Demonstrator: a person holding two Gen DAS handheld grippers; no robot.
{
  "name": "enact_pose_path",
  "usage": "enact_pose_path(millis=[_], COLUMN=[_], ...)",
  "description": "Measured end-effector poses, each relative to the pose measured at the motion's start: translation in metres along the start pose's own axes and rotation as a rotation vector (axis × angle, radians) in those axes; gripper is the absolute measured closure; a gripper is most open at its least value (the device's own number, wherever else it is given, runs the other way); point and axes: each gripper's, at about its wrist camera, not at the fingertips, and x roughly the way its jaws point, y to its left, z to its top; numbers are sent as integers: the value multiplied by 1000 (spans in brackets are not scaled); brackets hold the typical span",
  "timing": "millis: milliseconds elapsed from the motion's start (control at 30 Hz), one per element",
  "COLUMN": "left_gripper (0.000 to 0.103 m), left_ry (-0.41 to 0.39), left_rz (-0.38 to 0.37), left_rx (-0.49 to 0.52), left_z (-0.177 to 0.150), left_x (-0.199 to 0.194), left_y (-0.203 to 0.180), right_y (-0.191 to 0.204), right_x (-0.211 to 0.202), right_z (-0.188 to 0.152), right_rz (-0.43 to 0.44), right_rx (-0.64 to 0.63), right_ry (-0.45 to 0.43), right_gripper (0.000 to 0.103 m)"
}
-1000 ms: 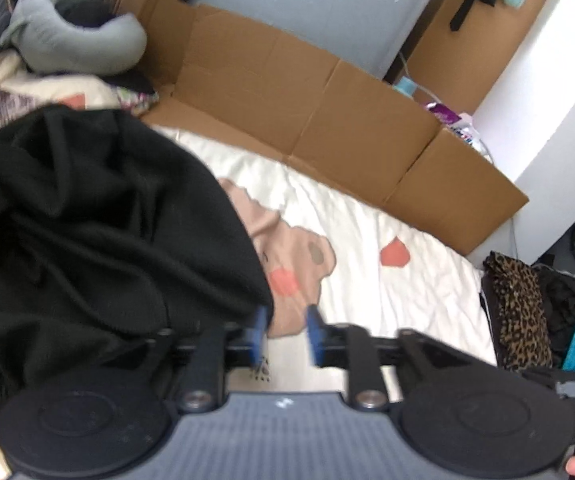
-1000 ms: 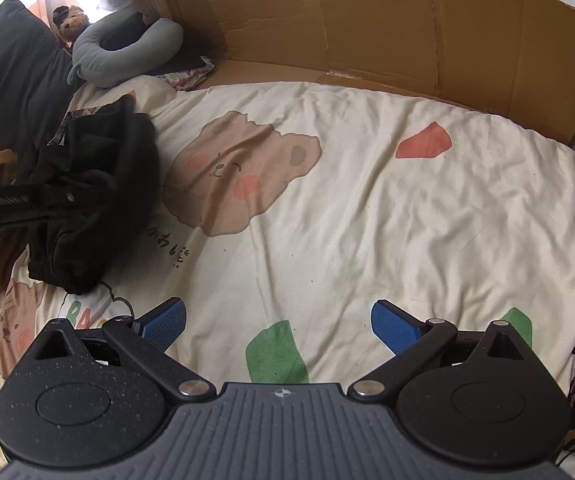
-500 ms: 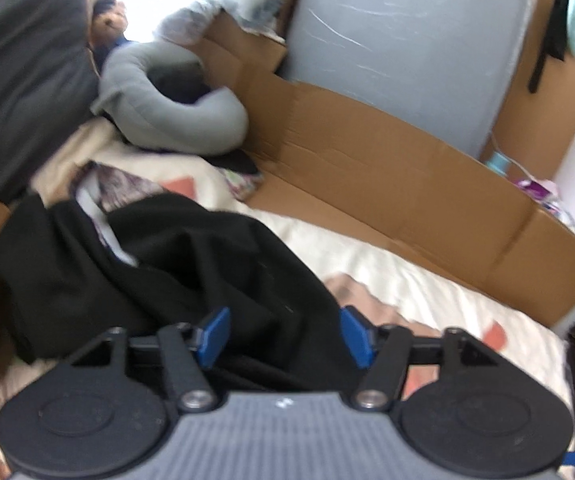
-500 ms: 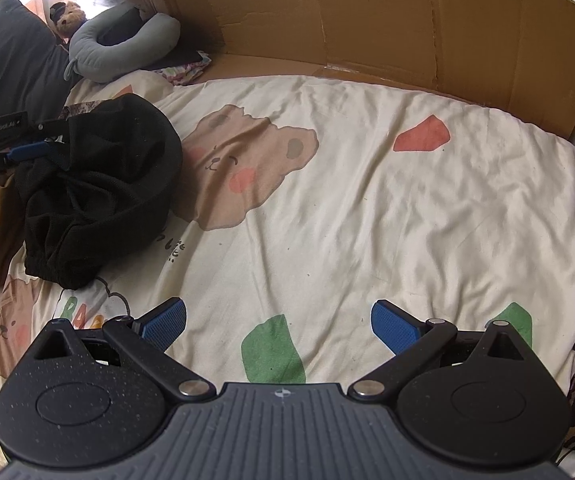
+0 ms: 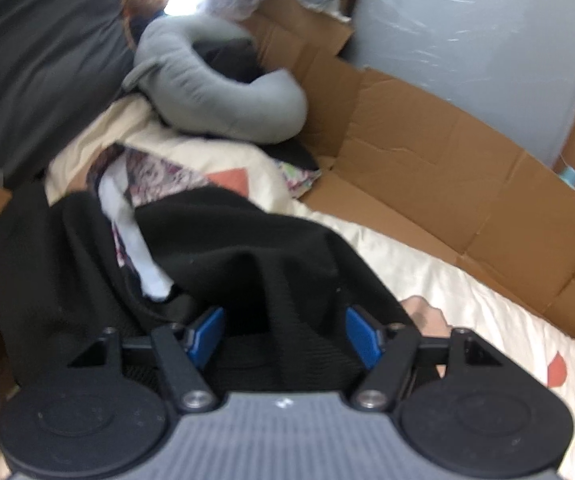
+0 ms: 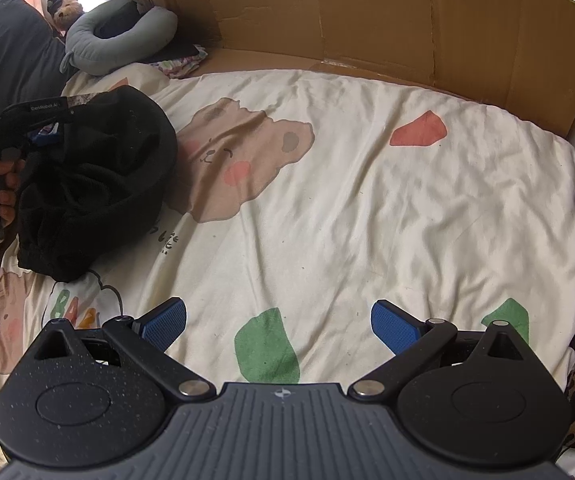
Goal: Fold clothes
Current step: 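Lift the black garment with the left gripper and pull it out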
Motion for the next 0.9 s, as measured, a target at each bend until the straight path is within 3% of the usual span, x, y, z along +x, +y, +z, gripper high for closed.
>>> enact_pose_path(millis=[67, 100, 133, 200, 900], left_gripper=[43, 57, 80, 100, 101], left_ry=[10, 14, 19, 29, 108], left_rz=[-11, -18, -25, -39, -291], left_rx=[-11, -10, -9, -6, 121], left_z=[-2, -3, -5, -7, -73], left_x=[3, 3, 3, 2, -71], left_y=[3, 3, 3, 3, -62], right_y=[-1, -1, -1, -2, -1], right_x=[1, 1, 1, 1, -11], right_z=[0, 0, 0, 0, 10], right_rz=[-3, -7, -10, -8, 34], right_rx=[1, 1, 1, 5, 50], right_ry=[2, 2, 3, -1, -54], right_gripper=[2, 2, 2, 2, 2])
